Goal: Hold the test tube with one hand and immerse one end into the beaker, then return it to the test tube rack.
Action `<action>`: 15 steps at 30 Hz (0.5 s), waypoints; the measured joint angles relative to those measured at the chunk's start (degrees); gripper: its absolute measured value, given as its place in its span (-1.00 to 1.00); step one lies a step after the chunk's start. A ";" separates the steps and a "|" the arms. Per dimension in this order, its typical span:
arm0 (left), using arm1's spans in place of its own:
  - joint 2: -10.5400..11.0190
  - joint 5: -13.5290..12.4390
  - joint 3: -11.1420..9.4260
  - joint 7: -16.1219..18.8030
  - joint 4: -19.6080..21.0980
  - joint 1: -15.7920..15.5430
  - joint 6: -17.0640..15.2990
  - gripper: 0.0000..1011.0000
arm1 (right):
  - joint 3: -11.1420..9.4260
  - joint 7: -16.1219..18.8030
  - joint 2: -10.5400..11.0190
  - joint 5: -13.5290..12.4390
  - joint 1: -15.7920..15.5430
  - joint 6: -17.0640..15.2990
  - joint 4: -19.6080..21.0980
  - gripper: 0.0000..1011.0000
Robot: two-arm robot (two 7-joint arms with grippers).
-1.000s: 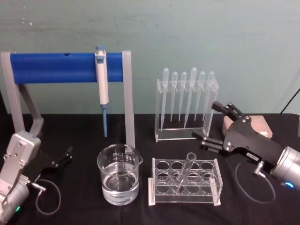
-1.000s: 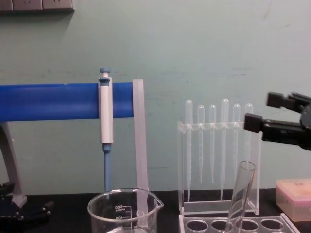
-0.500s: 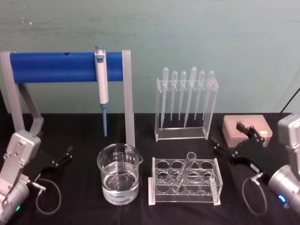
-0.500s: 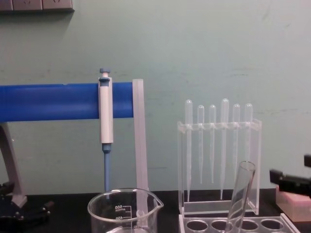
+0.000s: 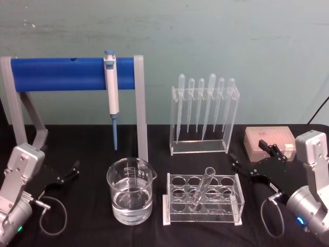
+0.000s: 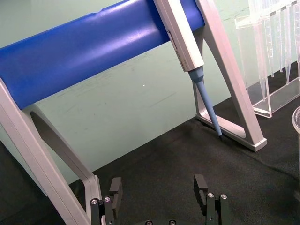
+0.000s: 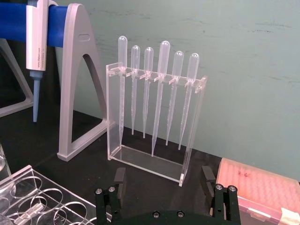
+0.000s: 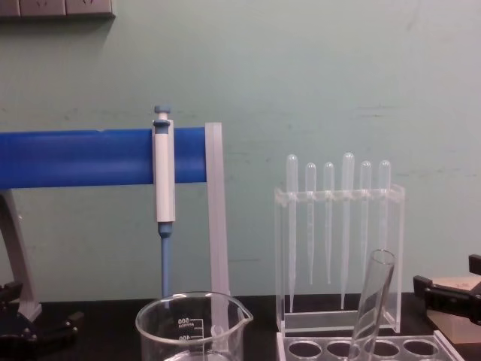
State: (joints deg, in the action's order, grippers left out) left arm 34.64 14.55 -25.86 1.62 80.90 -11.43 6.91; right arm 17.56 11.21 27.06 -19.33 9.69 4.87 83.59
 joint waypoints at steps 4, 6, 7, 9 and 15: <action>0.00 0.00 0.00 0.00 0.00 0.00 0.00 0.98 | 0.00 -0.19 0.07 -0.02 -0.02 -0.29 0.17 0.98; 0.00 0.00 0.00 0.00 0.00 0.00 0.00 0.98 | 0.00 -0.21 0.09 -0.02 -0.03 -0.39 0.20 0.98; 0.00 0.00 0.00 0.00 0.00 0.00 0.00 0.98 | 0.00 -0.23 0.11 -0.03 -0.04 -0.48 0.23 0.98; 0.00 0.00 0.00 0.00 0.00 0.00 0.00 0.98 | 0.00 -0.25 0.13 -0.03 -0.04 -0.51 0.26 0.98; 0.00 0.00 0.00 0.00 0.00 0.00 0.00 0.98 | 0.00 -0.33 0.17 -0.05 -0.08 -0.71 0.36 0.98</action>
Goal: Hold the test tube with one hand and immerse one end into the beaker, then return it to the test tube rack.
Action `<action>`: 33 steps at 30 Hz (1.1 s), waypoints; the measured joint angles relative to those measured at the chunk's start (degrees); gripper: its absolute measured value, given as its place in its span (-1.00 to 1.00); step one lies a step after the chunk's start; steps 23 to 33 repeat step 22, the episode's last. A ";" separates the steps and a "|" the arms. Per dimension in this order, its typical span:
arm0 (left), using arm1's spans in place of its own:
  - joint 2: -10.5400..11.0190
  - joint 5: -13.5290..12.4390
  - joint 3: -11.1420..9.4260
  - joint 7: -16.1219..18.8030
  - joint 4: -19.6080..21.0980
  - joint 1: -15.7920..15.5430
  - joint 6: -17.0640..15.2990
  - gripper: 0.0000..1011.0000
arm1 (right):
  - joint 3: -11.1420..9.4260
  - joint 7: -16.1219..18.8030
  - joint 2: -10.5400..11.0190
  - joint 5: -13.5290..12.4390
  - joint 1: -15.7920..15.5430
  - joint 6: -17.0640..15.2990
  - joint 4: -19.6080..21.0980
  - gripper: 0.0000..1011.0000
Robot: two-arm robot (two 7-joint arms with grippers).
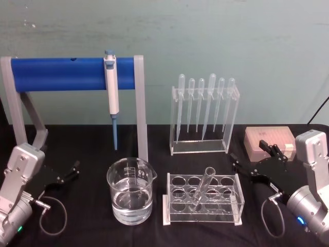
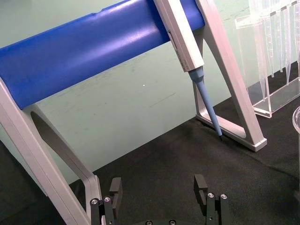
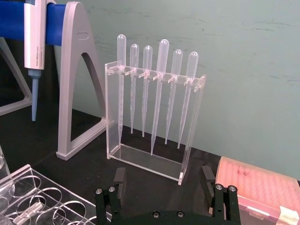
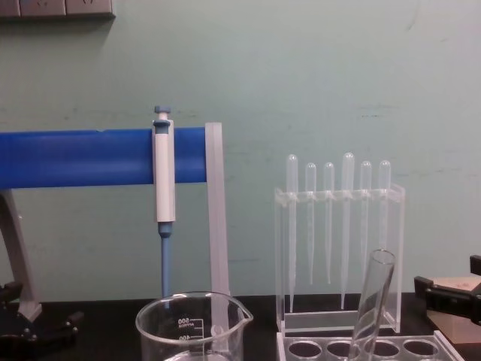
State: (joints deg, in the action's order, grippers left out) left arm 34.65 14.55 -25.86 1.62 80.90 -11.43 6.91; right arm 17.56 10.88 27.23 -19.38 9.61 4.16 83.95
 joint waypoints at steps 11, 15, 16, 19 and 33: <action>0.00 0.00 0.00 0.00 0.00 0.00 0.00 0.98 | 0.00 -0.18 0.04 -0.03 -0.03 -0.18 0.06 0.98; 0.00 0.00 0.00 0.00 0.00 0.00 0.00 0.98 | 0.00 -0.20 0.06 -0.06 -0.03 -0.21 0.09 0.98; 0.00 0.00 0.00 0.00 0.00 0.00 0.00 0.98 | 0.00 -0.21 0.07 -0.07 -0.03 -0.22 0.09 0.98; 0.00 0.00 0.00 0.00 0.00 0.00 0.00 0.98 | 0.00 -0.21 0.09 -0.08 -0.03 -0.23 0.10 0.98; 0.00 0.00 0.00 0.00 0.00 0.00 0.00 0.98 | 0.00 -0.21 0.09 -0.08 -0.03 -0.24 0.10 0.98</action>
